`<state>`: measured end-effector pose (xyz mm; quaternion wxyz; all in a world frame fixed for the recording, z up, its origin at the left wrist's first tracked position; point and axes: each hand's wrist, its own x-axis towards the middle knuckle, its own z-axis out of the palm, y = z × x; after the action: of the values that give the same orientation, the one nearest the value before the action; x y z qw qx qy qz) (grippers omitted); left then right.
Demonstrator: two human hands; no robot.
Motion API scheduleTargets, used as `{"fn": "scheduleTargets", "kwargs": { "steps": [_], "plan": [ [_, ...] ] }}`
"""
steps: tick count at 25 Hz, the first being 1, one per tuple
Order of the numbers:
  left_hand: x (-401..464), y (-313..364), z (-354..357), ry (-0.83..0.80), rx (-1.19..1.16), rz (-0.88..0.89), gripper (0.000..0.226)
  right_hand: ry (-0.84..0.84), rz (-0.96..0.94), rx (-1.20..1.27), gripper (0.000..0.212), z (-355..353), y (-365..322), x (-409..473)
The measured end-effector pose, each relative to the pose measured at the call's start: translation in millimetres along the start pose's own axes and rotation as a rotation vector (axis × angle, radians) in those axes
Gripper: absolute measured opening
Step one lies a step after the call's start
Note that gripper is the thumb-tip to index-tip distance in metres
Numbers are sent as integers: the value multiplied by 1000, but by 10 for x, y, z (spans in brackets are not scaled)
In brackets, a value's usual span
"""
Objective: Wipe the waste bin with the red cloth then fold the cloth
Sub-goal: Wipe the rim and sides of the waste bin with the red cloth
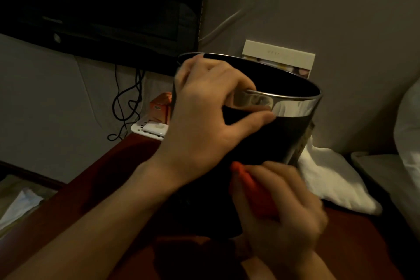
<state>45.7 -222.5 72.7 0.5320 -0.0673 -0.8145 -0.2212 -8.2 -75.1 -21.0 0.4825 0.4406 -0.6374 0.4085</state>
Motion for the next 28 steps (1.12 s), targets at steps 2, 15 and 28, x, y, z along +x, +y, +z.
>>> {"fn": "scheduleTargets", "kwargs": {
  "steps": [2,15,28],
  "plan": [
    [38,-160,-100,-6,-120,-62,27,85,80,-21,17,-101,77,146],
    [82,-277,-133,-14,-190,-74,27,82,34,-97,16,-129,137,165],
    [-22,58,23,-32,10,41,26,135,74,-49,13,-121,199,233]
  ]
}}
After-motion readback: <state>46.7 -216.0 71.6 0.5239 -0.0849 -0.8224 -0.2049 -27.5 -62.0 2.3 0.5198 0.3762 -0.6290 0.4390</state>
